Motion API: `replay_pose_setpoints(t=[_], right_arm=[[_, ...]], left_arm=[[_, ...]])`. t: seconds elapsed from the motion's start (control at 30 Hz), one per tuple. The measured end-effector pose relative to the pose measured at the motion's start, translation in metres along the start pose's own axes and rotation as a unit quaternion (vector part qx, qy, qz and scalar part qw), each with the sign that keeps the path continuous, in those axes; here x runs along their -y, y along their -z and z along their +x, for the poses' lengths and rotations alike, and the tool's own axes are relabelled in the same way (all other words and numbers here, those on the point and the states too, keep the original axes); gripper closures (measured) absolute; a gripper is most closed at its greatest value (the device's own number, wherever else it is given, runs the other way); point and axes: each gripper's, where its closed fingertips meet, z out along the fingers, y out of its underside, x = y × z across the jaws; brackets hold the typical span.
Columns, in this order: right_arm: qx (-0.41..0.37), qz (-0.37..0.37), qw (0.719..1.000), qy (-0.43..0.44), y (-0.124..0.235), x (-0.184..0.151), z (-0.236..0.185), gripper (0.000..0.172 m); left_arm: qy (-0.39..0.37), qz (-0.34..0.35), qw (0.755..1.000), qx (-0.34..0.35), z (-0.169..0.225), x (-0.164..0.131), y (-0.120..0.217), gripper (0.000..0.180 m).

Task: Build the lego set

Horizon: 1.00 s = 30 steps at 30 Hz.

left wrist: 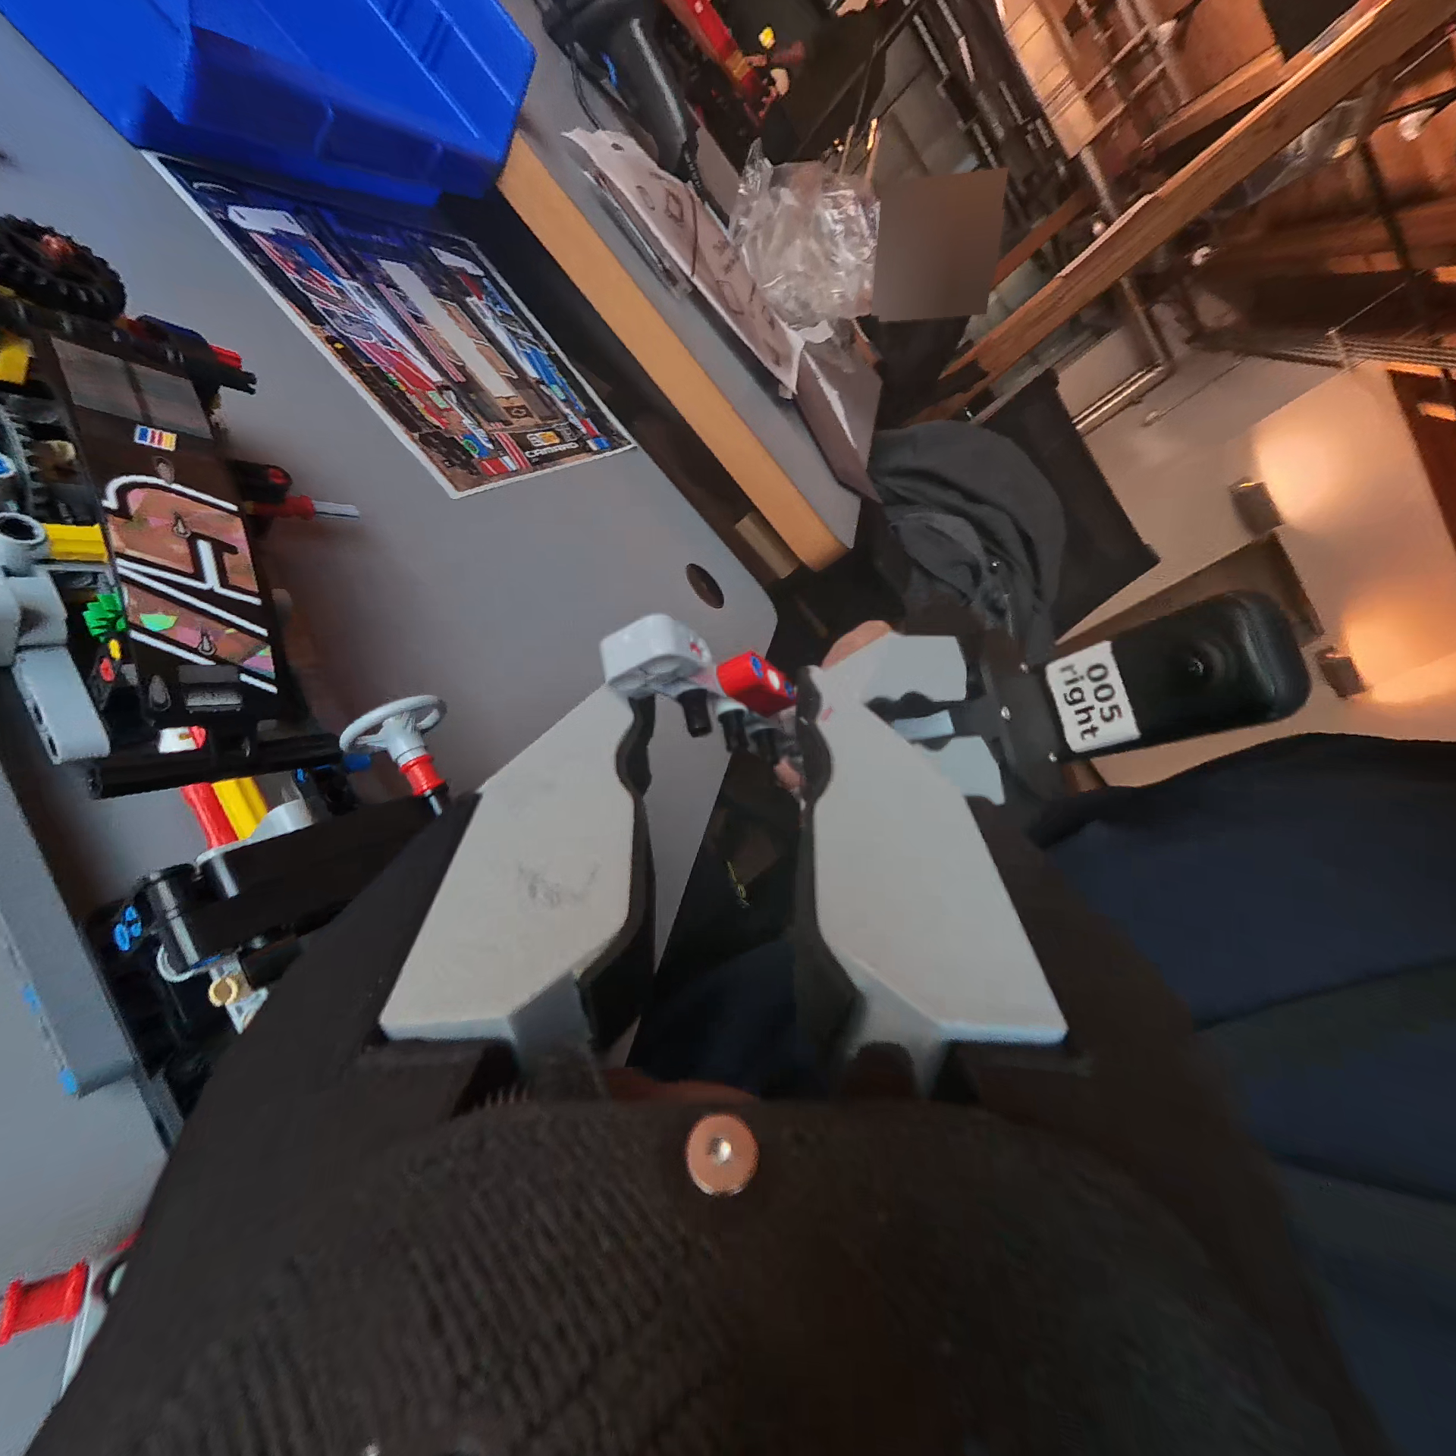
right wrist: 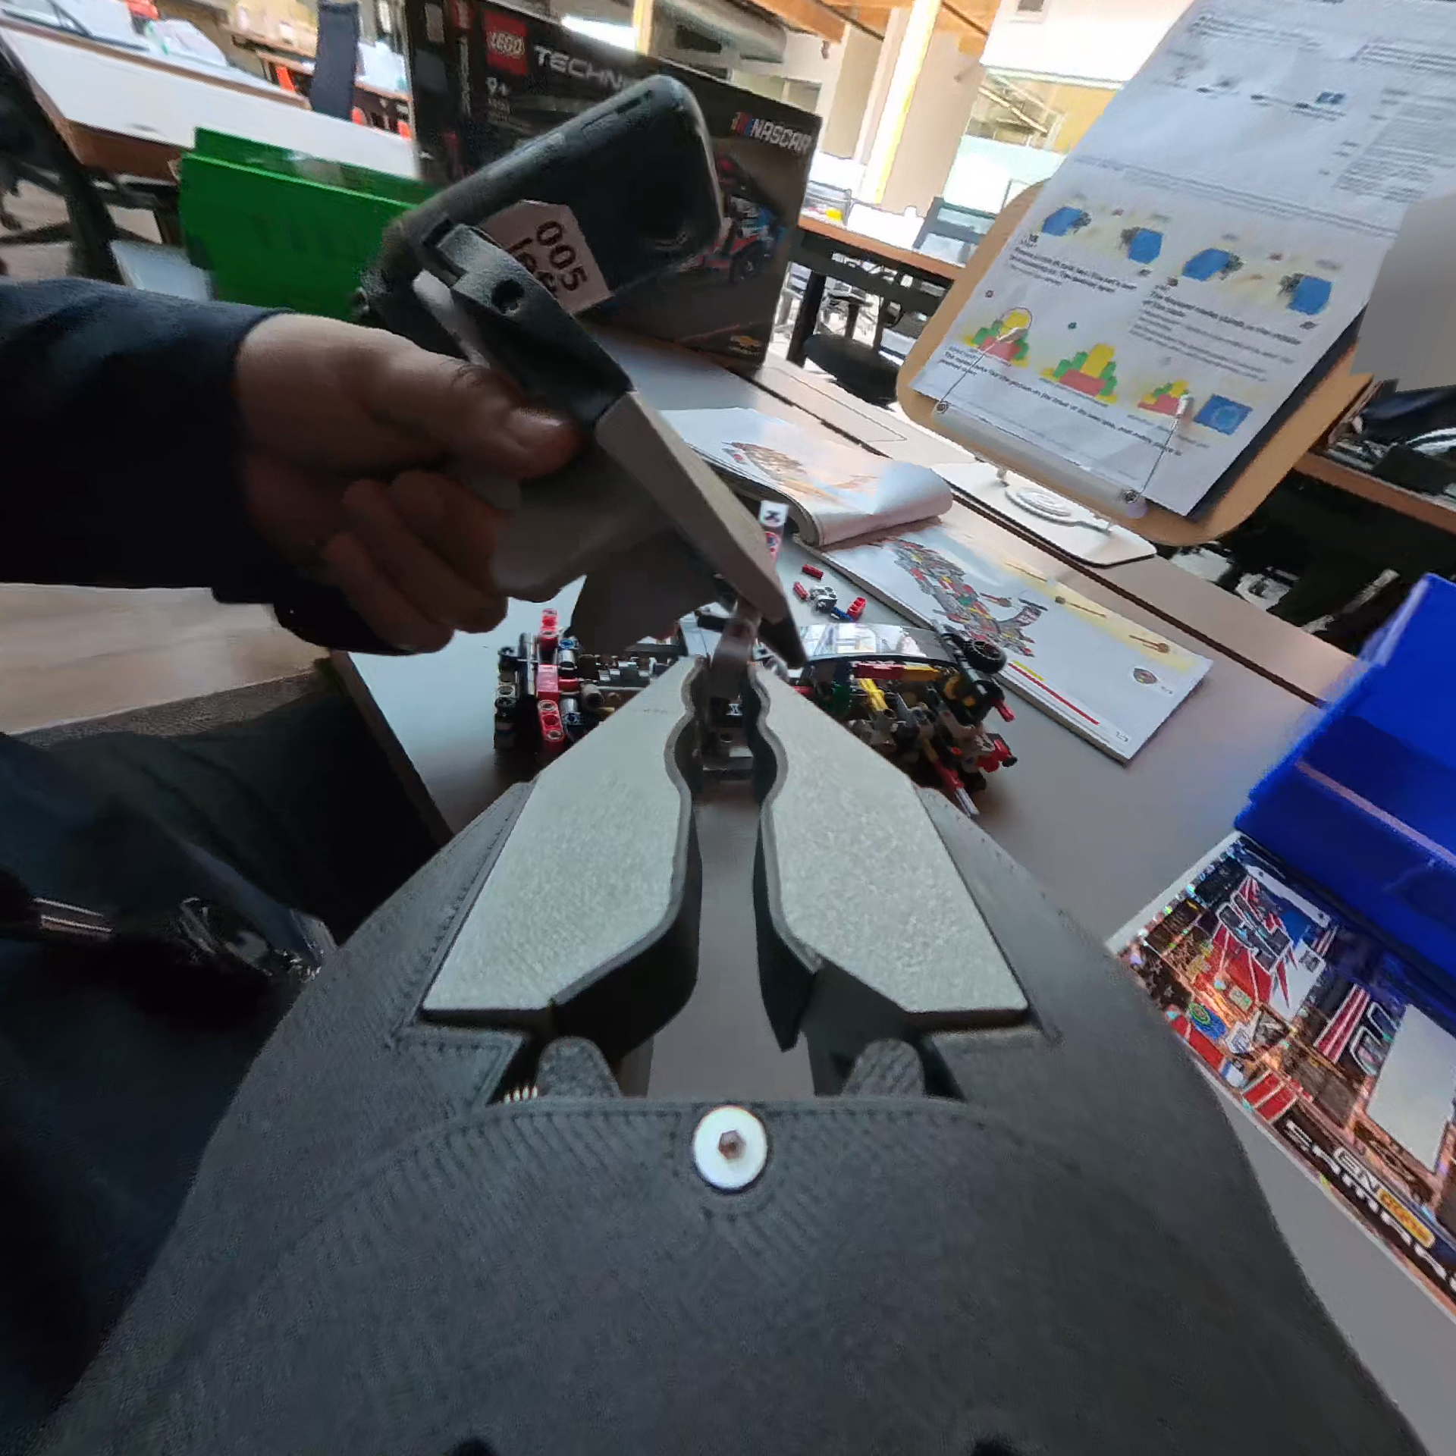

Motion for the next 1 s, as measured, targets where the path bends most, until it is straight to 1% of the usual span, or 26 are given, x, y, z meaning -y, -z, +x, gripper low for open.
replay_pose_setpoints(t=[0.07,0.1,0.13,0.17,0.2,0.27,0.37,0.43,0.53,0.63,0.7,0.87,1.0], right_arm=[[0.018,-0.011,1.0,0.014,-0.004,-0.003,-0.008,0.167],[0.035,-0.014,0.999,0.019,-0.005,-0.005,-0.012,0.172],[0.055,-0.014,0.998,0.025,-0.006,-0.005,-0.018,0.172],[0.075,-0.013,0.996,0.035,-0.005,-0.005,-0.023,0.167],[0.08,-0.017,0.996,0.046,-0.004,-0.007,-0.023,0.161],[0.083,-0.019,0.994,0.067,0.0,-0.007,-0.015,0.156],[0.102,-0.025,0.992,0.072,0.006,-0.005,0.004,0.139],[0.117,-0.037,0.991,0.05,0.003,-0.003,0.016,0.11],[0.136,-0.035,0.989,0.052,-0.006,0.005,0.014,0.093],[0.139,-0.032,0.983,0.117,-0.012,0.01,0.008,0.092],[0.138,-0.017,0.98,0.141,-0.015,0.016,0.008,0.09],[0.195,-0.008,0.973,0.124,-0.02,0.022,-0.005,0.091],[0.21,0.008,0.973,0.097,-0.022,0.027,-0.008,0.095]], left_arm=[[-0.01,-0.004,1.0,-0.011,0.002,0.0,-0.001,0.156],[-0.014,-0.008,1.0,-0.013,0.003,0.0,-0.001,0.158],[-0.019,-0.015,1.0,-0.016,0.002,-0.001,-0.001,0.163],[-0.021,-0.026,0.999,-0.017,0.001,-0.002,-0.001,0.163],[-0.02,-0.036,0.999,-0.018,0.0,-0.003,-0.001,0.164],[-0.02,-0.062,0.998,-0.024,-0.001,-0.006,0.001,0.164],[-0.014,-0.085,0.996,-0.031,-0.002,-0.007,0.004,0.163],[0.003,-0.093,0.994,-0.048,0.002,-0.007,0.005,0.163],[0.052,-0.085,0.991,-0.09,0.011,-0.005,0.002,0.163],[0.107,-0.087,0.98,-0.146,0.023,-0.007,0.001,0.163],[0.129,-0.088,0.974,-0.167,0.027,-0.007,0.002,0.164],[0.153,-0.085,0.961,-0.215,0.04,-0.004,0.006,0.164],[0.152,-0.089,0.96,-0.219,0.041,-0.007,0.005,0.164]])
